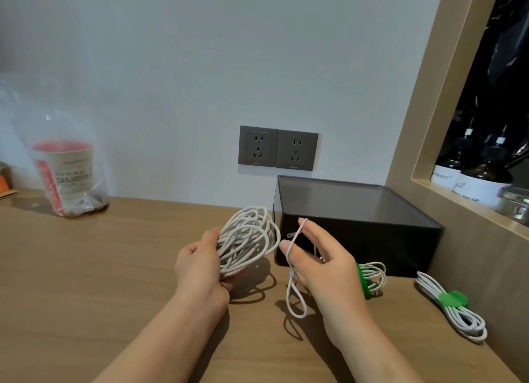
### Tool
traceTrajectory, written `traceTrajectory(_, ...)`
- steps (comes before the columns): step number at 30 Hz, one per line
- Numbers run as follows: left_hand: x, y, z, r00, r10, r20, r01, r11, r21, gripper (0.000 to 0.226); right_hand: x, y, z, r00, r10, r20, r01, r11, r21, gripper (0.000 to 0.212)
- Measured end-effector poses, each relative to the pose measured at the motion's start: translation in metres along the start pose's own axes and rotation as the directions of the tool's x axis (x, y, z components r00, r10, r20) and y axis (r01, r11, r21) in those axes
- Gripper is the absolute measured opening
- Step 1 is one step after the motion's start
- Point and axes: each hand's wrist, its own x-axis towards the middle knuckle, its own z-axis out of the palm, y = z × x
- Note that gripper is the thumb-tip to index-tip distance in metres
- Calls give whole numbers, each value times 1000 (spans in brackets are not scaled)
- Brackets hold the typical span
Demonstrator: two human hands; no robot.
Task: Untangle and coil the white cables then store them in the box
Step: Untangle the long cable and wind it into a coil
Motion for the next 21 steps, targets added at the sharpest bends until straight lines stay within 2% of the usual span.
traceTrajectory(4,-5,-9,3,998,41,44,-42,998,44,31,-5,-1,13,988,-94,119,97,995,-19,42)
traceTrajectory(7,-16,-15,8,987,129,95,-140,984,114,18,-4,3,14,990,-131,53,136,987,-88,42)
traceTrajectory(11,-24,-14,13,959,200,198,-227,966,125,27,-2,3,8,986,-164,-28,159,979,-129,45)
traceTrajectory(15,-26,-7,11,937,182,299,-235,960,150,24,-3,-1,4,987,-163,8,163,982,-94,46)
traceTrajectory(21,-29,-4,9,878,291,380,-394,891,225,22,-6,-6,0,986,-142,87,146,988,-45,44)
